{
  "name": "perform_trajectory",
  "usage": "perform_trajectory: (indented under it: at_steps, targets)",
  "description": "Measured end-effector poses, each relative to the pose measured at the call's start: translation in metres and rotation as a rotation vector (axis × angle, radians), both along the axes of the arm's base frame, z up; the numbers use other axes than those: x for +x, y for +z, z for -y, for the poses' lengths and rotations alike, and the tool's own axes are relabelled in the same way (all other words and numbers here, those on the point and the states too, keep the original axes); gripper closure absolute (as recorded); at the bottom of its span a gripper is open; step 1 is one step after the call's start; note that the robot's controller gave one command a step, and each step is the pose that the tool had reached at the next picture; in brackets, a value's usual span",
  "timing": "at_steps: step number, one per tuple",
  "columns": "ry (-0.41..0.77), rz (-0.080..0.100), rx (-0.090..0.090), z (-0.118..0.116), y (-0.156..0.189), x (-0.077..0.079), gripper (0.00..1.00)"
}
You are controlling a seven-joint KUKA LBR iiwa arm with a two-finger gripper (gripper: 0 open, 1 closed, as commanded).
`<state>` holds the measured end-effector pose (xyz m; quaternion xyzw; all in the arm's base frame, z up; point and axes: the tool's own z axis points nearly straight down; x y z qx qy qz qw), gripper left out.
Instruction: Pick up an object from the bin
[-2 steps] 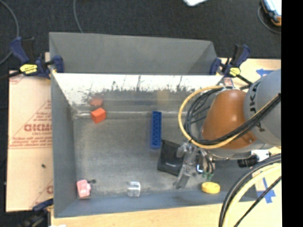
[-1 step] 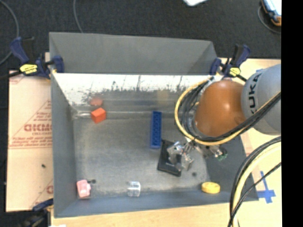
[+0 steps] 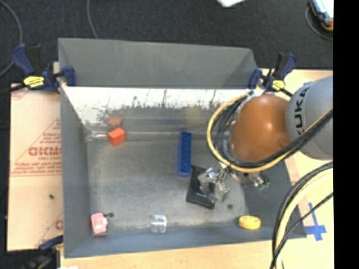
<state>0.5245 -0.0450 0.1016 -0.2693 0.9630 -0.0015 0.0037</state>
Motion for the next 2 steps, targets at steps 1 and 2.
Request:
perform_trajectory:
  at_steps: [1,2]
  targets:
    - [-0.114,0.007,0.003,0.000,-0.012,0.012,1.00]
    - [-0.198,0.009,0.003,0.004,-0.025,0.020,1.00]
